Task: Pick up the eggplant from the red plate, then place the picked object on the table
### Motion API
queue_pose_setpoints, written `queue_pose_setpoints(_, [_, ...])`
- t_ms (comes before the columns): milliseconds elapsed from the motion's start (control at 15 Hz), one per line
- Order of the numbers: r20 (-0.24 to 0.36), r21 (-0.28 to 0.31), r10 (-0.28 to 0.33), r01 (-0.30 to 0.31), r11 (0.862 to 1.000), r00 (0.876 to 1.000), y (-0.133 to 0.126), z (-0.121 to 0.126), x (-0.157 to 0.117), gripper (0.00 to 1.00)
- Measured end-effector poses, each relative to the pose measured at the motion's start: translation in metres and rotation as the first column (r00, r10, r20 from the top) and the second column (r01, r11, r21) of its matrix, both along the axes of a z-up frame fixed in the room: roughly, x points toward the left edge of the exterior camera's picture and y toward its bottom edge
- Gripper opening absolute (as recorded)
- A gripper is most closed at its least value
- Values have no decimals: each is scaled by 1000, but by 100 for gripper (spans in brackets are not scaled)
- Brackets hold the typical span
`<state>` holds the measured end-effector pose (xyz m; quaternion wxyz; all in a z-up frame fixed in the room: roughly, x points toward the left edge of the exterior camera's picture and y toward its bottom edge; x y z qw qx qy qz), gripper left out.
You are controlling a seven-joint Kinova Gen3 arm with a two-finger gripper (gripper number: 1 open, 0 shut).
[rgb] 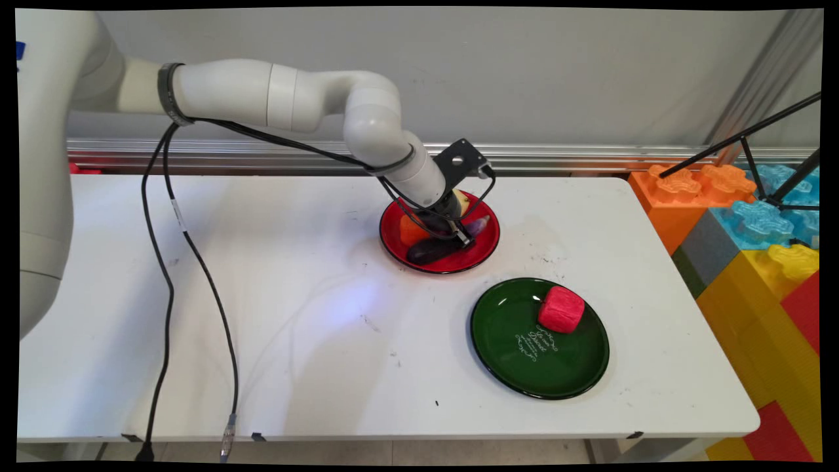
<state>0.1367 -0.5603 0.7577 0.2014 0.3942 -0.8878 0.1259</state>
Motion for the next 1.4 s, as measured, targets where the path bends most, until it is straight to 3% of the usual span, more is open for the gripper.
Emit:
queue_pose_setpoints(867, [9, -17, 6, -6, 1000, 1000, 1, 5, 0, 0])
queue_pose_setpoints(1400, [7, -20, 46, -46, 999, 999, 0, 50, -13, 0])
